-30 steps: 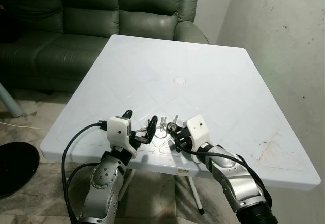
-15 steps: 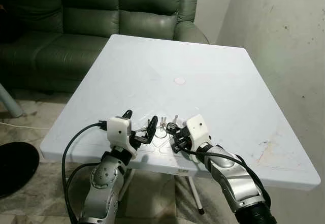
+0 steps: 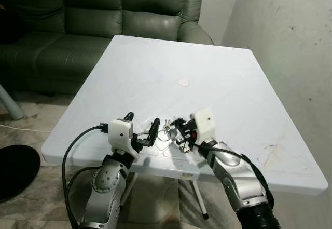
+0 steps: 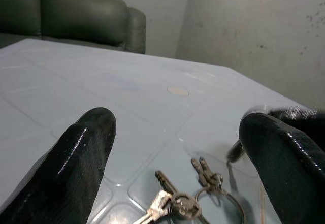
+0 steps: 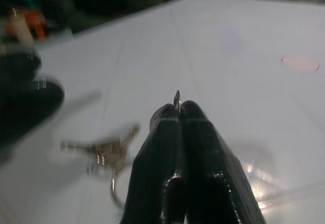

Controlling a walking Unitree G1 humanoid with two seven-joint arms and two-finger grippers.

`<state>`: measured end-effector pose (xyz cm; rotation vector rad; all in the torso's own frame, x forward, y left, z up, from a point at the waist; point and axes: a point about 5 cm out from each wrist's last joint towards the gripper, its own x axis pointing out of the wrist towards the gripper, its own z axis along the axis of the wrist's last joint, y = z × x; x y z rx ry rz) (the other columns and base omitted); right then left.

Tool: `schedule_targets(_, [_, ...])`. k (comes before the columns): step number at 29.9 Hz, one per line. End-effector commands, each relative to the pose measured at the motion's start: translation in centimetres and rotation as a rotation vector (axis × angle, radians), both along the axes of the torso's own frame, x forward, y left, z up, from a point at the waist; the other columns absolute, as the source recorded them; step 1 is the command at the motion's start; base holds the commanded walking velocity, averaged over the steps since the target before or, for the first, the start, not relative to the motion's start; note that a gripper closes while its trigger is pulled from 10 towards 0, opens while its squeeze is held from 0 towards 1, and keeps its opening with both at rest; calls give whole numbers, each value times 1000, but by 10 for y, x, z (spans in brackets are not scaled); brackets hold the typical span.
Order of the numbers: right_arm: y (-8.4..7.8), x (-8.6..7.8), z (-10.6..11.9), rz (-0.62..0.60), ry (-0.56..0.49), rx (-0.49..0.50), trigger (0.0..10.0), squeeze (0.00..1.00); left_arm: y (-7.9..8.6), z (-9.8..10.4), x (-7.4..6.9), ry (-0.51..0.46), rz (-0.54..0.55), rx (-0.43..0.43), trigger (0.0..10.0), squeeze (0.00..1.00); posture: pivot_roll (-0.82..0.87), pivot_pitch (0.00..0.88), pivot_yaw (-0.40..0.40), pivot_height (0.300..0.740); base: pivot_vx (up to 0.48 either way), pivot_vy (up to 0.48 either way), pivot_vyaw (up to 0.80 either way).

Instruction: Hang keys on a hook

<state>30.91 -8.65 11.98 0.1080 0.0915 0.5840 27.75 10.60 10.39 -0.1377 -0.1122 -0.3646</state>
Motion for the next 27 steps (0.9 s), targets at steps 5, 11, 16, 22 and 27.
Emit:
schedule_targets(5, [-24, 14, 41, -97, -203, 237, 10000, 0, 8, 4, 9, -2, 39, -4, 10000, 0, 27, 0, -85, 740, 0, 0, 0])
schedule_targets(11, [-39, 19, 51, -189, -286, 259, 10000, 0, 26, 17, 20, -34, 100, -33, 10000, 0, 27, 0, -79, 740, 0, 0, 0])
schedule_targets(16, [-56, 22, 59, -284, -354, 246, 10000, 0, 53, 38, 34, -69, 174, -70, 10000, 0, 23, 0, -71, 740, 0, 0, 0])
schedule_targets(22, [-76, 22, 54, -400, -370, 194, 10000, 0, 69, 48, 39, -88, 230, -70, 10000, 0, 21, 0, -70, 740, 0, 0, 0])
schedule_targets(27, [-82, 16, 50, -415, -346, 143, 10000, 0, 72, 50, 34, -92, 229, -95, 10000, 0, 17, 0, -68, 740, 0, 0, 0])
